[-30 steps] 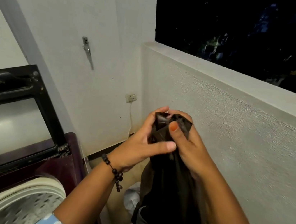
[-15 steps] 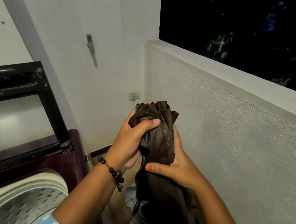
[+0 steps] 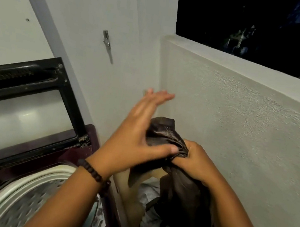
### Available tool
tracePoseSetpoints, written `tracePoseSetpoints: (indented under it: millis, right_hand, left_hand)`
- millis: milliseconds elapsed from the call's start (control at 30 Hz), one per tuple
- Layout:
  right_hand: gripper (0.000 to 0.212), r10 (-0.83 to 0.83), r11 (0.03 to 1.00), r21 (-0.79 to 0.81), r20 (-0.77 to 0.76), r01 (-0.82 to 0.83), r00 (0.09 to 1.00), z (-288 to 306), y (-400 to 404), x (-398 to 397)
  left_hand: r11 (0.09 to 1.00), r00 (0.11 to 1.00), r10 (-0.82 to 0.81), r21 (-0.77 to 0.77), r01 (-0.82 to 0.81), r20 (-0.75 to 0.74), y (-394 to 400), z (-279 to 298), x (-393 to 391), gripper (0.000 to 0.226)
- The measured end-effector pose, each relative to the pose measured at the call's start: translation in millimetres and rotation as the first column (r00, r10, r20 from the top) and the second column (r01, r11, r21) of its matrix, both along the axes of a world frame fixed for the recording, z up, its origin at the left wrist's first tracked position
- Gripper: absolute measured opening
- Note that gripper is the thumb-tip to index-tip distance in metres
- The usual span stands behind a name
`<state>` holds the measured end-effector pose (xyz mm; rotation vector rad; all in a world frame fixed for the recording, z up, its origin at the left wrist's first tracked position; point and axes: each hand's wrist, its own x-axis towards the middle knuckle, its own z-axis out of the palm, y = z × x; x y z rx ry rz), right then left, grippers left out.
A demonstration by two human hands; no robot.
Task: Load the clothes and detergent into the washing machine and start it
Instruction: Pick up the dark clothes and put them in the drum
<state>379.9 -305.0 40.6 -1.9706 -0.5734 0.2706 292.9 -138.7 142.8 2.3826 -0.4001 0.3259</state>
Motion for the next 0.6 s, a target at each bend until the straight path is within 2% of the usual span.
tracePoseSetpoints:
  millis: [33, 67, 100, 133, 167, 233, 300, 367, 433, 533, 567, 600]
  right_hand:
    - [0.020, 0.022, 0.999, -0.026, 0.000, -0.022, 1.000, 4, 2, -4]
    - [0.022, 0.050, 0.997, -0.064, 0.010, -0.049, 0.999, 9, 4, -8]
    - [0.020, 0.087, 0.992, -0.092, 0.022, -0.085, 0.996, 14, 4, -12]
    - [0.015, 0.124, 0.987, -0.107, 0.027, -0.120, 0.992, 19, 3, -16]
    - [0.015, 0.155, 0.982, -0.115, 0.030, -0.151, 0.987, 25, 1, -21]
    - [0.018, 0.173, 0.976, -0.139, 0.045, -0.166, 0.984, 31, -3, -29]
    - [0.030, 0.154, 0.982, -0.117, 0.055, -0.147, 0.986, 36, -8, -35]
    - [0.055, 0.183, 0.982, -0.048, -0.019, -0.184, 0.983, 37, -17, -41]
    - [0.086, 0.249, 0.969, 0.026, -0.115, -0.248, 0.962, 36, -19, -48]
    - [0.122, 0.216, 0.975, 0.057, -0.067, -0.213, 0.974, 18, -5, -57]
    - [0.126, 0.159, 0.986, 0.051, -0.049, -0.157, 0.986, 8, 0, -59]
    - [0.122, 0.101, 0.993, 0.067, -0.057, -0.097, 0.993, -3, 5, -61]
  left_hand:
    - [0.966, 0.999, -0.013, 0.259, 0.024, -0.044, -8, 0, -1, 0.111]
    - [0.859, 0.996, 0.006, 0.511, 0.039, -0.087, -14, -5, 1, 0.123]
    - [0.727, 0.992, 0.035, 0.684, 0.057, -0.120, -16, -14, 5, 0.132]
    - [0.638, 0.986, 0.063, 0.766, 0.081, -0.157, -18, -22, 9, 0.136]
    - [0.618, 0.976, 0.084, 0.779, 0.106, -0.199, -19, -29, 13, 0.137]
    - [0.699, 0.963, 0.092, 0.705, 0.119, -0.253, -14, -38, 16, 0.127]
    - [0.802, 0.967, 0.059, 0.589, 0.102, -0.247, -5, -40, 20, 0.103]
    - [0.910, 0.961, -0.004, 0.397, 0.118, -0.275, 3, -32, 21, 0.070]
    - [0.970, 0.946, -0.045, 0.211, 0.118, -0.321, 12, -22, 21, 0.053]
    - [0.995, 0.946, -0.062, 0.048, 0.082, -0.319, 23, -10, 20, 0.058]
    - [0.997, 0.947, -0.074, -0.011, 0.075, -0.311, 25, -7, 18, 0.060]
    - [0.995, 0.949, -0.086, -0.074, 0.066, -0.303, 29, -4, 15, 0.060]
